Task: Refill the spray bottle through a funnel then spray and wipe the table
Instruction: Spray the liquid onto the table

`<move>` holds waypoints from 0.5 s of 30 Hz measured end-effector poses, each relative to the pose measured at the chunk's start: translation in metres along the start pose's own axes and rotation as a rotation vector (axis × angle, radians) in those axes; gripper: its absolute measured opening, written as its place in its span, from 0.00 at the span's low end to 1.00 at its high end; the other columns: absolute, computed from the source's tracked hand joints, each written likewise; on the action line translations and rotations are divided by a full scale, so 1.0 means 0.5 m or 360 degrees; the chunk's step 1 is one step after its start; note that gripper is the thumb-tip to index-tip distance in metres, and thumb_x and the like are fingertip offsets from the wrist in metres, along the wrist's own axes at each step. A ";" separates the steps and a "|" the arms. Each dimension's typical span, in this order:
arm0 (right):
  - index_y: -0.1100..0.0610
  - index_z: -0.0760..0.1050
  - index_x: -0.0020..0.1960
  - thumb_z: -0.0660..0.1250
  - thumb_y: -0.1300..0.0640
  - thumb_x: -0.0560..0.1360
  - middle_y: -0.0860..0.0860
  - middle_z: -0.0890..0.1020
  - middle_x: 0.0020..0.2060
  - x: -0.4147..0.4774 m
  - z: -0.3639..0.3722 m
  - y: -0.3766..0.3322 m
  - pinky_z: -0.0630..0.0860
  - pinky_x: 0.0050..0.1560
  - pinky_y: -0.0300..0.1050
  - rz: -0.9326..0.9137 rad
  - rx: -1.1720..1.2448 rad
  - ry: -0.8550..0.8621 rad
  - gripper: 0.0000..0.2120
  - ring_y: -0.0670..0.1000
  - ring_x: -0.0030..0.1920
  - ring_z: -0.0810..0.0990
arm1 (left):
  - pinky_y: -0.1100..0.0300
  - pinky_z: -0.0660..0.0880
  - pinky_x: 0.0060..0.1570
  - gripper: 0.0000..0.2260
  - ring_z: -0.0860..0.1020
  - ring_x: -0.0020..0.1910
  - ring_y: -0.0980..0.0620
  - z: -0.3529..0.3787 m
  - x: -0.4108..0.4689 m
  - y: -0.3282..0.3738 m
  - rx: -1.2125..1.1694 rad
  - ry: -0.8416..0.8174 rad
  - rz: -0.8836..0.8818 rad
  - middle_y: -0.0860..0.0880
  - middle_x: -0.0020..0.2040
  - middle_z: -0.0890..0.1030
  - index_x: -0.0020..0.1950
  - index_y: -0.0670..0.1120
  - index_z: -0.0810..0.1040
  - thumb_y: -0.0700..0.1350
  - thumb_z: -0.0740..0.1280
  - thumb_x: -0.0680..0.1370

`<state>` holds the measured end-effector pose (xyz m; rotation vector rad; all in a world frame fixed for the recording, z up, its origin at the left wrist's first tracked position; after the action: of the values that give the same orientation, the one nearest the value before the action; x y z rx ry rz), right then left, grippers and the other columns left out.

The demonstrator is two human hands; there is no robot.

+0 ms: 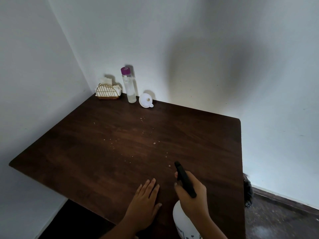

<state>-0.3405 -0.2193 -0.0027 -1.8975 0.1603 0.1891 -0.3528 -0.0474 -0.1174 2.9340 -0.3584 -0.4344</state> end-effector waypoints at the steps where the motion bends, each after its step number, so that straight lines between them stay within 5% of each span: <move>1: 0.43 0.77 0.42 0.70 0.62 0.71 0.47 0.82 0.35 -0.001 0.000 0.000 0.78 0.36 0.45 -0.0003 0.0019 -0.0009 0.13 0.46 0.34 0.79 | 0.55 0.40 0.72 0.29 0.40 0.75 0.50 0.000 0.000 -0.001 -0.0006 -0.0002 0.0001 0.50 0.77 0.42 0.76 0.50 0.45 0.60 0.50 0.79; 8: 0.52 0.75 0.37 0.67 0.61 0.71 0.53 0.79 0.31 0.004 -0.001 0.014 0.75 0.32 0.44 0.0112 -0.0021 0.0022 0.07 0.48 0.29 0.76 | 0.52 0.38 0.71 0.29 0.42 0.76 0.49 -0.001 0.000 -0.002 0.0004 0.0031 -0.0002 0.49 0.77 0.43 0.76 0.50 0.47 0.60 0.50 0.79; 15: 0.44 0.76 0.43 0.68 0.60 0.70 0.48 0.81 0.35 0.010 0.000 0.012 0.72 0.31 0.36 0.0121 -0.0054 0.0021 0.11 0.46 0.32 0.79 | 0.55 0.40 0.72 0.29 0.41 0.76 0.50 0.000 -0.001 -0.001 0.0010 0.0011 -0.0005 0.50 0.77 0.42 0.76 0.50 0.45 0.60 0.50 0.79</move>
<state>-0.3371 -0.2213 -0.0094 -1.9283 0.2402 0.2322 -0.3531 -0.0466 -0.1173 2.9415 -0.3549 -0.4242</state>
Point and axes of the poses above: each hand's wrist, its own x-axis towards the middle knuckle, its own z-axis out of the palm, y = z × x, the point moved 3 cm from there along x, towards the middle knuckle
